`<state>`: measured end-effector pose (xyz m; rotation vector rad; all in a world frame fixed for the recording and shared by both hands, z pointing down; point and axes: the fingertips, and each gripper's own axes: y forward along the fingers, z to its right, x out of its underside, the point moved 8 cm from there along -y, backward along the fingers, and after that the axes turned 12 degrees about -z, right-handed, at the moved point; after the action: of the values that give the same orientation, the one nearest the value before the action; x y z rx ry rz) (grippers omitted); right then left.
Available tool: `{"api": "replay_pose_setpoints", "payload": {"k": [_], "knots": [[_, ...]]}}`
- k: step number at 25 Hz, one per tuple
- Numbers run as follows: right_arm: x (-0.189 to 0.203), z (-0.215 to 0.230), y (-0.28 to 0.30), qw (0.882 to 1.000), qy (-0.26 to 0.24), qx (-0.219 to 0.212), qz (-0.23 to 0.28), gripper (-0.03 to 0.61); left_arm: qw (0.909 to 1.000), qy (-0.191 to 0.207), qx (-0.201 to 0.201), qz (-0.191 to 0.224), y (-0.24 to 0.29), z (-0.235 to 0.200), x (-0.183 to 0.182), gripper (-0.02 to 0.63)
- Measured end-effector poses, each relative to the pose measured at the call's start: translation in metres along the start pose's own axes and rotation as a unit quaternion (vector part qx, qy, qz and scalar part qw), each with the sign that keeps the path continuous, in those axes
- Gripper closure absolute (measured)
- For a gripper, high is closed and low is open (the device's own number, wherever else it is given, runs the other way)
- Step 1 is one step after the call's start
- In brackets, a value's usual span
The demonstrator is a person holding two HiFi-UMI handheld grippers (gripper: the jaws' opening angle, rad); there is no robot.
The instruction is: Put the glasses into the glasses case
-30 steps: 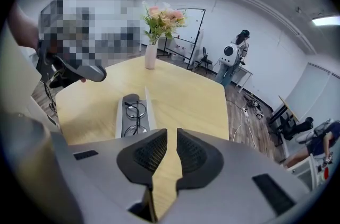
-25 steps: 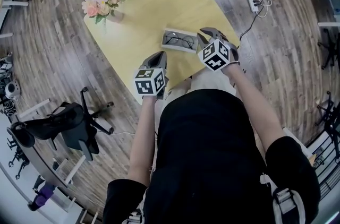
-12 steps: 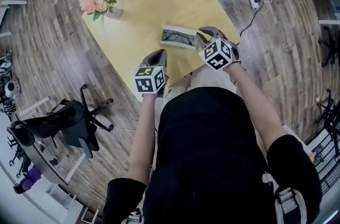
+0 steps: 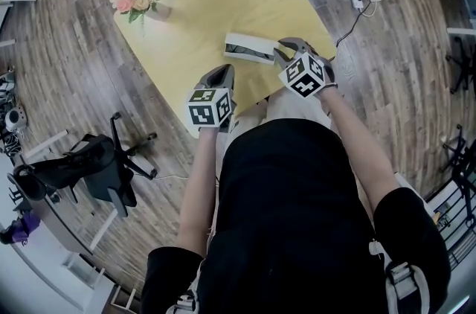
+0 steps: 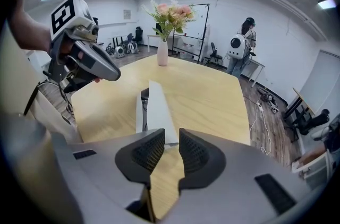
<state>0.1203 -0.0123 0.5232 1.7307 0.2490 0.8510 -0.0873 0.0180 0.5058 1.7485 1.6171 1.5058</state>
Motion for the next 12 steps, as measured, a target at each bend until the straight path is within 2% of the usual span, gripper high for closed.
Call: {"api": "replay_pose_setpoints", "payload": {"k": [12], "knots": [[0.007,-0.012,0.011,1.0,-0.008,-0.024,-0.019,0.457,1.0,-0.006,-0.004,-0.003,-0.003,-0.002,0.006,0.589]]}}
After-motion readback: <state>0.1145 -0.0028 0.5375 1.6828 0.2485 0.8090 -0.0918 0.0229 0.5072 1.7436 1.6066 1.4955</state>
